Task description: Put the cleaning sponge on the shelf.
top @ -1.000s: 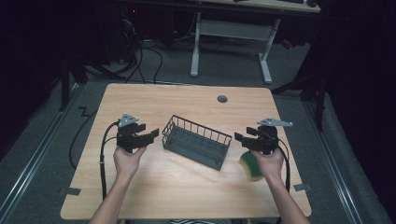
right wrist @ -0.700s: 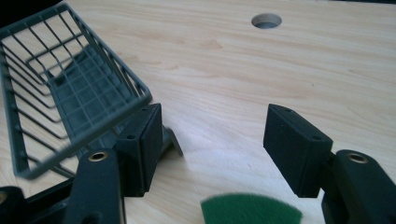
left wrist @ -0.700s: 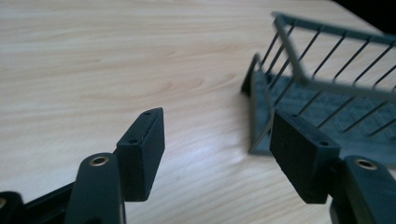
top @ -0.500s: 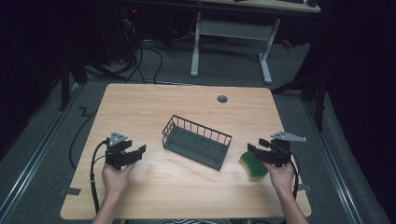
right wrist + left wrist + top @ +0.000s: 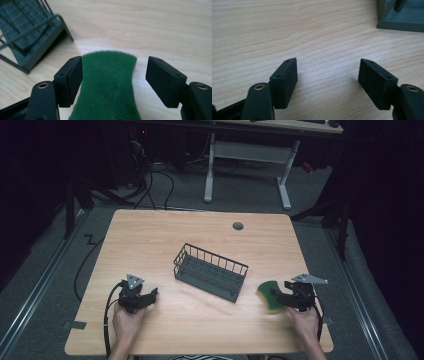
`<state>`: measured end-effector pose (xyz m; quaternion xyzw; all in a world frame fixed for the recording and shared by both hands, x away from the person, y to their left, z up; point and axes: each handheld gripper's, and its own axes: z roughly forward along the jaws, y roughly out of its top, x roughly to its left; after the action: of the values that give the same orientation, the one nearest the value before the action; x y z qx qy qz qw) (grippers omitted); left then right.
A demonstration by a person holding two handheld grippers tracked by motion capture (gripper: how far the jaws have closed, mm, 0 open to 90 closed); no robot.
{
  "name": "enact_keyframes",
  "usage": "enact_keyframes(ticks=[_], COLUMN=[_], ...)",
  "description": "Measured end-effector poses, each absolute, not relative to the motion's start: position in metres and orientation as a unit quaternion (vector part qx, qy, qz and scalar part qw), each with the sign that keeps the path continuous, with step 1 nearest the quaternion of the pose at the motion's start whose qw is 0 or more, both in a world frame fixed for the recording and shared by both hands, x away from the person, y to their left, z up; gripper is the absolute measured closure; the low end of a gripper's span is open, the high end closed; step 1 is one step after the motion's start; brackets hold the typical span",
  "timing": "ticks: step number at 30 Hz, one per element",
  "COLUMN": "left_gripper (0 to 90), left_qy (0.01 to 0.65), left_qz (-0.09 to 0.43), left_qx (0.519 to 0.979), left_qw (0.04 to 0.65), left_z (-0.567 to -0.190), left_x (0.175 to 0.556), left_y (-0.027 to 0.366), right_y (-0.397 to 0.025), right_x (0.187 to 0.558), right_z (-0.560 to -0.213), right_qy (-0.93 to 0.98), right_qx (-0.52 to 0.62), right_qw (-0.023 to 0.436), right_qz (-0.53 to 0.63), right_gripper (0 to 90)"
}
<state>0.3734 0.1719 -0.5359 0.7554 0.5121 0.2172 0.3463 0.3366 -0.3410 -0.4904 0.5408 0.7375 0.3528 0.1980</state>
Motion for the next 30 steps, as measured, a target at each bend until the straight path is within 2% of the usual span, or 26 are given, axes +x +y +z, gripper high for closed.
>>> enact_keyframes(ticks=[10, 15, 30], left_gripper=[28.1, 27.9, 28.0], left_qy=[0.513, 0.513, 0.513], left_qz=[0.222, 0.220, 0.220], left_qx=[0.757, 0.757, 0.757], left_qw=[0.339, 0.340, 0.340], left_z=[-0.536, -0.536, -0.536], left_x=[0.372, 0.372, 0.372], left_y=[0.169, 0.169, 0.170], right_y=[-0.333, -0.328, -0.321], right_x=[0.338, 0.342, 0.345], right_z=[-0.509, -0.514, -0.505], right_qy=[0.749, 0.758, 0.764], right_qx=[0.542, 0.541, 0.535], right_qw=[0.191, 0.182, 0.183], right_qz=[0.329, 0.317, 0.311], right_gripper=[23.7, 28.8, 30.6])
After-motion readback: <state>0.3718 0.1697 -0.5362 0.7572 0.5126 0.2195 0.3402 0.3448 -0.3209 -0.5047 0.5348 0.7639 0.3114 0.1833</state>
